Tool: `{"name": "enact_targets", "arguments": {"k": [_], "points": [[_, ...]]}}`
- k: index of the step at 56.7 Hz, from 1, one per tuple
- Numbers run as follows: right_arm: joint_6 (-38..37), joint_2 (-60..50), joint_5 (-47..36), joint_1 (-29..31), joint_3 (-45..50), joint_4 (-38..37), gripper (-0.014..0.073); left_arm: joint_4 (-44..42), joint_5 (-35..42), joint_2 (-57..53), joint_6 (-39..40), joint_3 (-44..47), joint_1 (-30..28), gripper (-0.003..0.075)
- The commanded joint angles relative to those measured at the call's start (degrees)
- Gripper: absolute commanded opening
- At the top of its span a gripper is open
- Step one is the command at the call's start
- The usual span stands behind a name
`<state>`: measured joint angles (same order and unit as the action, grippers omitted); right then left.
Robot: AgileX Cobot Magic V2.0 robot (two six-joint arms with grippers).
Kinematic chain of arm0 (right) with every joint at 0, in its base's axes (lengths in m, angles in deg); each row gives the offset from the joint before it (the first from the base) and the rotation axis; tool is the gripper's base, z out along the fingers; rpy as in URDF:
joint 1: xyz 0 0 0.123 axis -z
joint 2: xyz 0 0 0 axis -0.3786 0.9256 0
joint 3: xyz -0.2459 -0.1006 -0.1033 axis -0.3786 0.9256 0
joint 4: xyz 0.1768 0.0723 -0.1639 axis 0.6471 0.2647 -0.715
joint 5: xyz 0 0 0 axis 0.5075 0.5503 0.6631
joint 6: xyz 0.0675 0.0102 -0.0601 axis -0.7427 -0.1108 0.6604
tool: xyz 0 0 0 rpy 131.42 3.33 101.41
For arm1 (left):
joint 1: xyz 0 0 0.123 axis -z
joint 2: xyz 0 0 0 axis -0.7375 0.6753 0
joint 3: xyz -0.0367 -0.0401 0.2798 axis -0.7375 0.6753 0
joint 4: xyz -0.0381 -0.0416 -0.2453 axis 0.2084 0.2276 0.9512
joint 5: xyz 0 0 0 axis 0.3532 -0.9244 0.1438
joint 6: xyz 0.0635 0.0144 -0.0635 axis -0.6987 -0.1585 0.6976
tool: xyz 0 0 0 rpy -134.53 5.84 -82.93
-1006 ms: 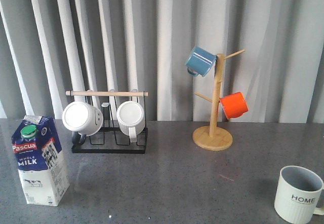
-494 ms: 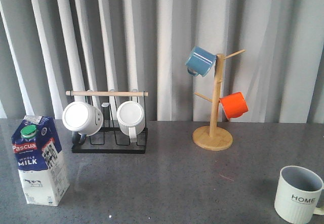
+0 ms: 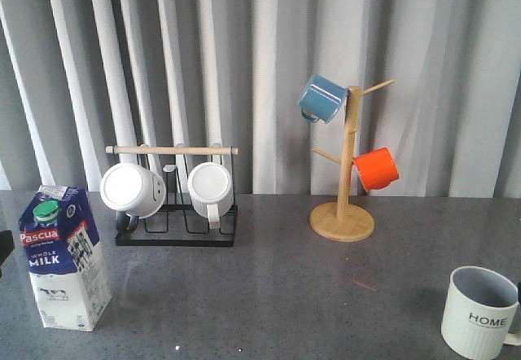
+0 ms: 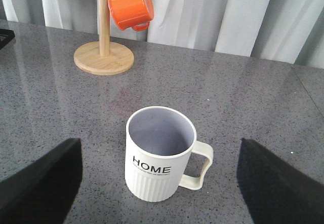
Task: Place milk next to cup
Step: 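Lower the right gripper and grasp the mug by its handle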
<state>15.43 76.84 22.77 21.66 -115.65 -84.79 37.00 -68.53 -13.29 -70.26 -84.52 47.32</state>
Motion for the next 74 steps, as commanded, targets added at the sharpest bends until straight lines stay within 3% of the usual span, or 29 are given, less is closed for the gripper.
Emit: {"name": "enact_targets", "arguments": {"k": [1, 18, 25, 31, 39, 47, 74], "points": [[-0.17, -0.13, -3.71, 0.23, -1.82, -0.68, 0.0569, 0.68, 4.04, -0.58, 0.00, -2.10, 0.37, 0.0596], [-0.12, -0.11, -4.54, 0.74, -1.23, -2.37, 0.0540, 0.68, 3.60, -0.58, 0.00, -2.10, 0.37, 0.0538], [-0.17, -0.06, -15.00, 5.75, 5.32, -1.97, 0.0540, 0.68, 3.54, -0.58, 0.00, -2.10, 0.37, 0.0533], [-0.27, 0.96, -31.11, 9.75, 14.15, 1.22, 0.0540, 0.68, 3.54, -0.58, 0.00, -2.10, 0.37, 0.0533], [4.75, 4.14, -44.36, 11.74, 20.27, 6.11, 0.0540, 0.68, 3.54, -0.58, 0.00, -2.10, 0.37, 0.0533], [10.73, 8.75, -46.14, 11.74, 20.50, 7.96, 0.0540, 0.68, 3.54, -0.58, 0.00, -2.10, 0.37, 0.0533], [13.24, 29.12, -63.50, 11.74, 20.54, 17.71, 0.0540, 0.68, 3.54, -0.58, 0.00, -2.10, 0.37, 0.0533]]}}
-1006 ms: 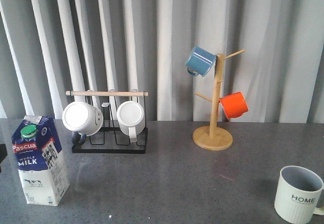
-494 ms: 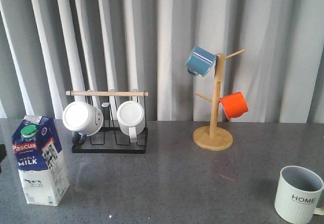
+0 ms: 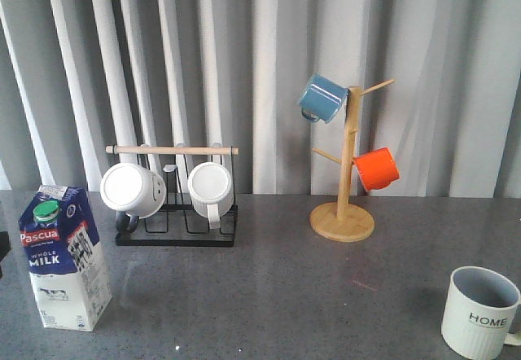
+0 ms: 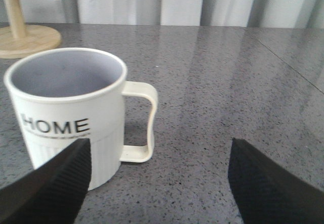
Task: Place milk next to cup
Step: 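Lower the right gripper and grasp the mug by its handle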
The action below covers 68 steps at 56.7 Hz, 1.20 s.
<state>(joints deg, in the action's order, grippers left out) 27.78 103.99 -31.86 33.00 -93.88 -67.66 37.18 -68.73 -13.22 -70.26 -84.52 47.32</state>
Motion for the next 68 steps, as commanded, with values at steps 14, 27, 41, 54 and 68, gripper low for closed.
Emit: {"name": "enact_targets", "arguments": {"k": [14, 27, 41, 54, 68], "points": [[1.44, 9.51, -15.99, 0.39, -1.51, 1.24, 0.0540, 0.50, 3.74, -0.65, 0.00, -2.10, 0.37, 0.0533], [1.95, 12.84, -16.36, 0.39, -4.23, 3.01, 0.0540, 0.50, 3.74, -0.65, 0.00, -2.10, 0.37, 0.0533], [1.95, 16.73, -16.77, 0.39, -7.12, 3.12, 0.0540, 0.50, 3.69, -0.65, 0.00, -2.10, 0.37, 0.0533], [3.21, 19.76, -16.39, 0.39, -10.26, 3.40, 0.0540, 0.50, 3.69, -0.65, 0.00, -2.10, 0.37, 0.0533], [2.73, 22.04, -15.24, 1.72, -13.39, 3.64, 0.0538, 0.50, 3.69, -0.65, 0.00, -2.10, 0.37, 0.0533]]}}
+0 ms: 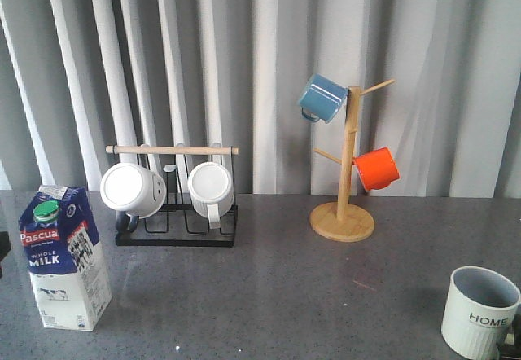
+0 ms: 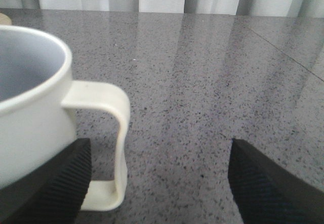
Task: Place milk next to cup
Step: 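Lower the right gripper and grasp the mug by its handle, then slide the mug with the right gripper toward the table's middle, release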
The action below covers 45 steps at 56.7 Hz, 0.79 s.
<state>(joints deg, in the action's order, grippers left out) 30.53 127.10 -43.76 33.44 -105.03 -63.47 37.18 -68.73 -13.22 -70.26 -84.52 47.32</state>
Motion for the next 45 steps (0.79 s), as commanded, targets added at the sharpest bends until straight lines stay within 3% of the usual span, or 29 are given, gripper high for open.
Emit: {"name": "enact_targets", "arguments": {"k": [1, 5, 11, 24, 32, 45], "points": [[-0.03, -1.00, -3.34, 1.51, -2.44, -0.56, 0.0536, 0.50, 3.69, -0.65, 0.00, -2.10, 0.37, 0.0533], [-0.75, -0.72, -2.72, 2.41, -3.30, -1.05, 0.0513, 0.50, 3.69, -0.65, 0.00, -2.10, 0.37, 0.0533], [-2.17, -0.37, -0.86, 2.81, -4.56, -4.07, 0.0405, 0.50, 3.69, -0.65, 0.00, -2.10, 0.37, 0.0533], [-4.78, -0.65, 0.16, 0.30, -6.08, -8.04, -0.0010, 0.50, 3.69, -0.65, 0.00, -2.10, 0.37, 0.0533], [-6.98, -2.74, -0.14, -6.49, -6.28, -6.80, -0.0007, 0.50, 3.69, -0.65, 0.00, -2.10, 0.37, 0.0533], [-6.53, -2.80, 0.41, -23.51, -10.29, 6.96, -0.0007, 0.50, 3.69, -0.65, 0.00, -2.10, 0.37, 0.0533]]}}
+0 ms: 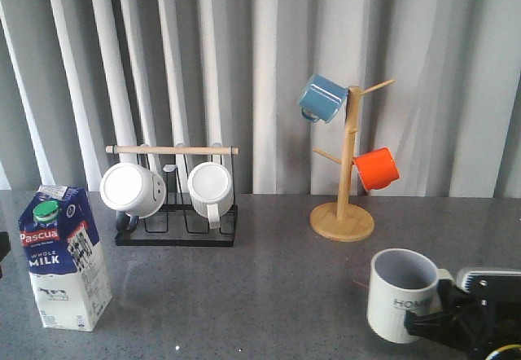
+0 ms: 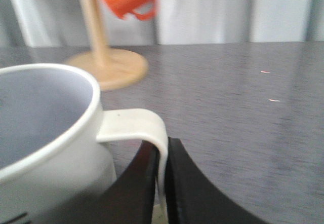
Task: Place milk next to cup
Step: 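Slide the mug with the right gripper toward the table's middle, release, then withdraw the open right gripper away from the mug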
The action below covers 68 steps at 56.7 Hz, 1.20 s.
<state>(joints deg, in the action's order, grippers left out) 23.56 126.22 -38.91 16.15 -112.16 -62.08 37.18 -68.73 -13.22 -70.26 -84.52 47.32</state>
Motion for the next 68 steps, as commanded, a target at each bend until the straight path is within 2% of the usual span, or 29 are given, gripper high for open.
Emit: {"name": "enact_targets", "arguments": {"k": [1, 11, 23, 29, 39, 48, 58, 62, 68], "points": [[0.60, -1.70, -4.43, -7.24, -3.81, 6.49, -0.0006, 0.50, 3.69, -0.65, 0.00, -2.10, 0.37, 0.0533], [4.43, 2.34, -3.08, -16.81, -9.42, 14.82, -0.0006, 0.50, 3.69, -0.65, 0.00, -2.10, 0.37, 0.0533], [7.37, 7.23, -2.93, -21.17, -13.68, 16.09, 0.0008, 0.50, 3.69, -0.65, 0.00, -2.10, 0.37, 0.0533], [7.60, 8.28, -2.69, -21.17, -14.44, 16.01, 0.0048, 0.50, 3.69, -0.65, 0.00, -2.10, 0.37, 0.0533], [7.60, 8.00, -2.05, -21.12, -13.35, 15.75, 0.0193, 0.50, 3.69, -0.65, 0.00, -2.10, 0.37, 0.0533], [7.60, 6.37, -3.02, -21.12, -8.76, 15.32, 0.0316, 0.50, 3.69, -0.65, 0.00, -2.10, 0.37, 0.0533], [7.61, -0.56, -5.49, -20.37, -1.03, 9.76, 0.0344, 0.50, 3.69, -0.65, 0.00, -2.10, 0.37, 0.0533], [7.61, -4.97, -1.38, -18.57, 0.72, 6.30, 0.0344, 0.50, 3.69, -0.65, 0.00, -2.10, 0.37, 0.0533], [8.19, -13.26, 12.40, -13.54, -0.36, -1.22, 0.0344, 0.50, 3.69, -0.65, 0.00, -2.10, 0.37, 0.0533]]}}
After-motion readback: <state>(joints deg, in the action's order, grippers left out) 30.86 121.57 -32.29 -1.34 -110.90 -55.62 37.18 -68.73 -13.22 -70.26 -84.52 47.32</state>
